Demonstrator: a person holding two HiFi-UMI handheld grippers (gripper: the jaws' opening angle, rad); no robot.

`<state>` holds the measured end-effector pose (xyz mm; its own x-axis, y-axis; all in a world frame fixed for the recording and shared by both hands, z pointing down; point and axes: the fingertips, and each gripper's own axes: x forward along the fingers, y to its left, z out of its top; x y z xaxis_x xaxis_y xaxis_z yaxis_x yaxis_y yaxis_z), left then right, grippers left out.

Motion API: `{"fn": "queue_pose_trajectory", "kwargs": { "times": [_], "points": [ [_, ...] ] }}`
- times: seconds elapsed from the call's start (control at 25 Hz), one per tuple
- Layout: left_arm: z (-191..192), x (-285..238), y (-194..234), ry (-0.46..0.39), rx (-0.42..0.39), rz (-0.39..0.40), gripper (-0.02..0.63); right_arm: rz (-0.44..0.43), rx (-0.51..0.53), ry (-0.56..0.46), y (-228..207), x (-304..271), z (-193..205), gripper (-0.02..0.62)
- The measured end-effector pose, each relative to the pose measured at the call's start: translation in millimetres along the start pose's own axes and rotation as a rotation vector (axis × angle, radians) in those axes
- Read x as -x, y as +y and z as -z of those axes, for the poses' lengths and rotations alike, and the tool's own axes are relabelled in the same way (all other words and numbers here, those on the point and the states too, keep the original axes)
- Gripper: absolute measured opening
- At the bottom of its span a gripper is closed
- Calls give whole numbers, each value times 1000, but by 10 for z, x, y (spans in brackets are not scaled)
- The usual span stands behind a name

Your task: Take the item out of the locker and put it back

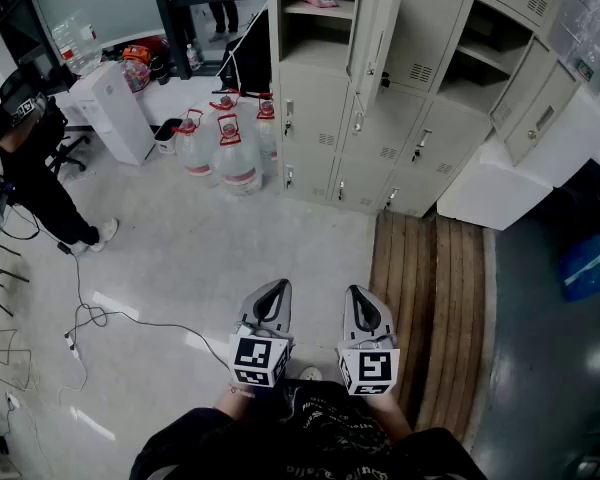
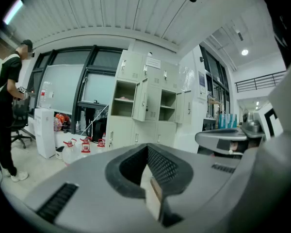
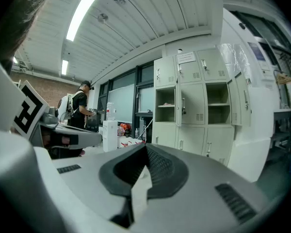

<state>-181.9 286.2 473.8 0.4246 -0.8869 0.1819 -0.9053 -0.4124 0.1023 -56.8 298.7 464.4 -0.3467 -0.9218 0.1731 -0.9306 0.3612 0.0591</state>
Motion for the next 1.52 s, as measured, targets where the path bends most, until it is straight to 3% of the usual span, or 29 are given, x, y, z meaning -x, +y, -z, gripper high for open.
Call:
{"fn": "queue_pose_trajectory", "kwargs": {
  "times": [0.48, 0.84, 1.2, 1.52],
  "points": [
    [-33, 99, -226, -17, 9, 5, 8, 22, -13, -28, -138, 209, -56, 5],
    [250, 152, -243, 46, 39, -5, 8, 7, -67, -25, -91, 326, 112, 5],
    [168, -571, -148, 24, 21, 100, 8, 117, -60, -28, -468, -83, 102, 5],
    [-224, -1485, 524, 1, -2, 125, 7, 158, -81, -39, -670, -1107, -147, 5]
  ]
}}
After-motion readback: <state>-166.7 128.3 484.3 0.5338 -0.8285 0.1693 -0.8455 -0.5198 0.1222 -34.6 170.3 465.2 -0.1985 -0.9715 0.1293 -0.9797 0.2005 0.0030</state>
